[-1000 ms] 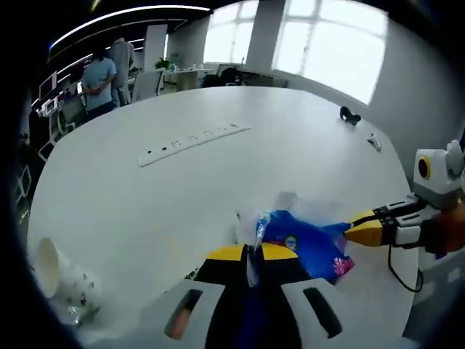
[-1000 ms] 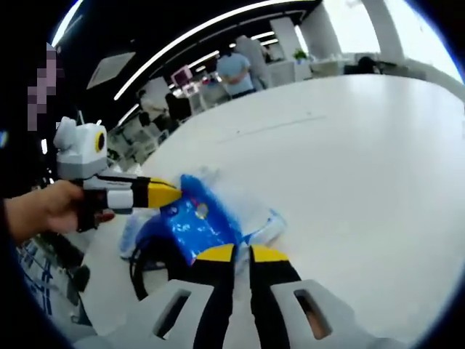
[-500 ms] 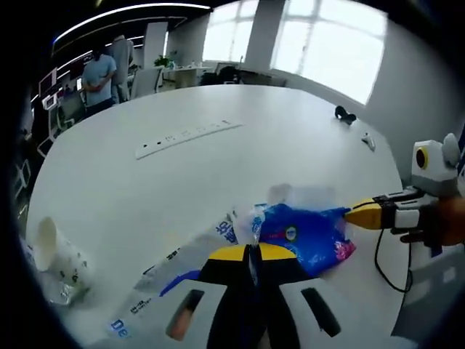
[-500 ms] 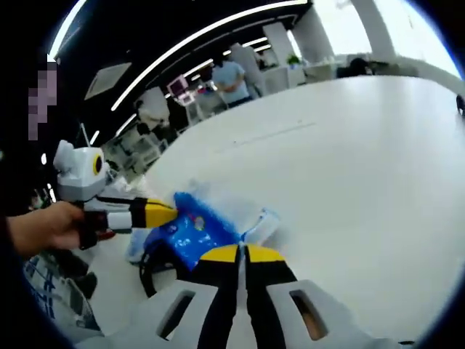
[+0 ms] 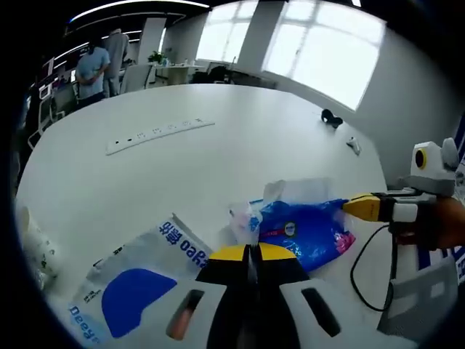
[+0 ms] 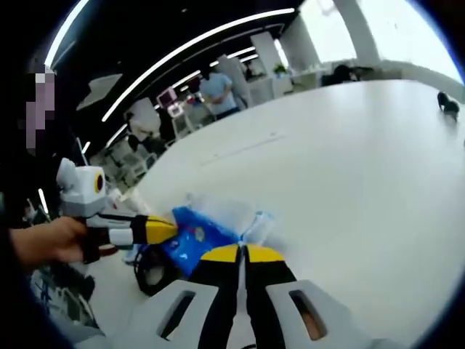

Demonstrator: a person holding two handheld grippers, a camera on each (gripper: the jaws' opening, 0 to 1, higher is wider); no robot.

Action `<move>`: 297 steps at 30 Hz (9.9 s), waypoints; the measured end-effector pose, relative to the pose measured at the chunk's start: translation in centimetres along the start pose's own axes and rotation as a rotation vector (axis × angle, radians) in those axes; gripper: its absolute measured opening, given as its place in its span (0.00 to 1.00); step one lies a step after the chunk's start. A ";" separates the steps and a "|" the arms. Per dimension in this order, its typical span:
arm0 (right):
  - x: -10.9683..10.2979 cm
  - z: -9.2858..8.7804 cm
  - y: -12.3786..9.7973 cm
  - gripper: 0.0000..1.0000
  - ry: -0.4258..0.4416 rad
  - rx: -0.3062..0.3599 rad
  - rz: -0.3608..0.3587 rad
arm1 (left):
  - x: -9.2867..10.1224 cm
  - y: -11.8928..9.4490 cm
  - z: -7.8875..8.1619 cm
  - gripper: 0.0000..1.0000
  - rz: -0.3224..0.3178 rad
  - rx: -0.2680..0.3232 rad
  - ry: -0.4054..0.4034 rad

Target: Arrange the tabletop items into an orderly group along one side of the table until the central work area is clear of visible clutter.

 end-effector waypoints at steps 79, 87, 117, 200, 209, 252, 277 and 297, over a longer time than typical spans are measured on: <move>5.8 -3.7 -3.0 0.17 0.053 0.000 -0.167 | 5.6 2.3 -3.0 0.22 -0.117 -0.079 0.112; 5.1 -3.1 -3.4 0.31 0.036 0.023 -0.158 | 4.3 0.3 -3.0 0.38 -0.072 -0.032 0.109; -2.8 -0.1 0.4 0.38 -0.182 -0.016 0.008 | -4.7 -10.5 -9.3 0.49 0.217 0.200 -0.190; -12.6 -6.7 9.7 0.26 -0.463 -0.333 0.167 | -4.0 -7.5 -11.7 0.27 0.432 0.047 -0.286; -12.6 -7.2 9.7 0.23 -0.552 -0.264 0.149 | -3.7 -7.1 -11.6 0.24 0.465 0.021 -0.258; -11.8 -6.3 6.8 0.09 -0.341 -0.237 0.127 | -2.3 -8.9 -9.5 0.07 0.368 0.052 -0.275; -10.8 -8.6 2.9 0.10 -0.242 -0.256 0.147 | 1.2 -9.6 -10.4 0.07 0.320 0.012 -0.168; -11.1 -10.6 2.0 0.10 -0.318 -0.296 0.164 | 1.9 -9.7 -12.6 0.07 0.330 -0.020 -0.157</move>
Point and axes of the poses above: the point that each gripper's makers call its tool centre point, and the gripper's own axes: y roughly forward along the fingers, x roughly to its right, z roughly out of its top, the point moved 6 cm from there along -y, roughly backward along the fingers, and after that the axes turned 5 degrees about -x, right-handed, at the moved point
